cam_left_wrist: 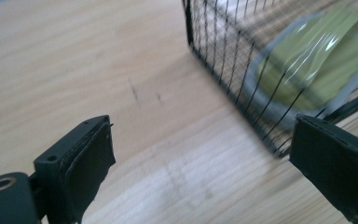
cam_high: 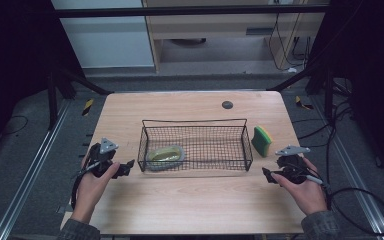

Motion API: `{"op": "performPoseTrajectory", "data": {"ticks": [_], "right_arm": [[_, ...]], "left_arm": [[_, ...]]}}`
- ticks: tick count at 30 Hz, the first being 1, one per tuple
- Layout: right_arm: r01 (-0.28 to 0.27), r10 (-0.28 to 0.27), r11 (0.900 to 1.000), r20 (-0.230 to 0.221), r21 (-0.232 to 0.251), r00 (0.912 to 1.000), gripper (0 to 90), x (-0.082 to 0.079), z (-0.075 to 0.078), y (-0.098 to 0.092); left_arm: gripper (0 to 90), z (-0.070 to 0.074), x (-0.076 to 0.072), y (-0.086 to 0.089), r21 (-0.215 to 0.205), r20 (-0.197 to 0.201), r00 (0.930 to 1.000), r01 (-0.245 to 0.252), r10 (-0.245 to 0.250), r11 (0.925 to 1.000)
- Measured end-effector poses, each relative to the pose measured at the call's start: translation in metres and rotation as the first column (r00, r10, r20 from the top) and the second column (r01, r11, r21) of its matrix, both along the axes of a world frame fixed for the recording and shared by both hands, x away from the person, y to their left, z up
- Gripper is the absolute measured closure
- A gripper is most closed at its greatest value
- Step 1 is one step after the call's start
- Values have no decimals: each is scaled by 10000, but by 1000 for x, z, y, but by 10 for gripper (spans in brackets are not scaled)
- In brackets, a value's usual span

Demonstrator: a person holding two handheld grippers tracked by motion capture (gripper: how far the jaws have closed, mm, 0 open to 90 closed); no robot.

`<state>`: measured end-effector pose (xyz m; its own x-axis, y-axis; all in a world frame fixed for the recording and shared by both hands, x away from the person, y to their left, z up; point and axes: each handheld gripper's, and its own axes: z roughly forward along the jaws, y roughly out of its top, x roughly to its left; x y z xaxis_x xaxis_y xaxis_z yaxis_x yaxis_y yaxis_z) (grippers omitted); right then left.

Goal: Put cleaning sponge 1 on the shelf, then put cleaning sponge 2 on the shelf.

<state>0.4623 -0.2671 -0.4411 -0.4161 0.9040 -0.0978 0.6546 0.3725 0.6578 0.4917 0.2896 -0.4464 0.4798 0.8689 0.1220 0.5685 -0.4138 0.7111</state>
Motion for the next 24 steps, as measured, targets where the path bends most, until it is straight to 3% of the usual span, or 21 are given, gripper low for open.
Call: {"op": "performPoseTrajectory", "data": {"ticks": [9,16,24], "right_arm": [[184,-184,9998,-67,71,9998,202,13,23,-9],[202,-201,9998,-433,22,9989,219,22,35,-9],[306,-290,9994,-903,164,9955,309,35,55,-1]], "left_arm": [[54,-30,-8,22,-141,-360,9950,-940,934,9955],[47,-40,-12,27,-255,-606,9922,-1106,1089,9935],[43,-51,-10,25,-369,-901,9936,-718,683,9967]]}}
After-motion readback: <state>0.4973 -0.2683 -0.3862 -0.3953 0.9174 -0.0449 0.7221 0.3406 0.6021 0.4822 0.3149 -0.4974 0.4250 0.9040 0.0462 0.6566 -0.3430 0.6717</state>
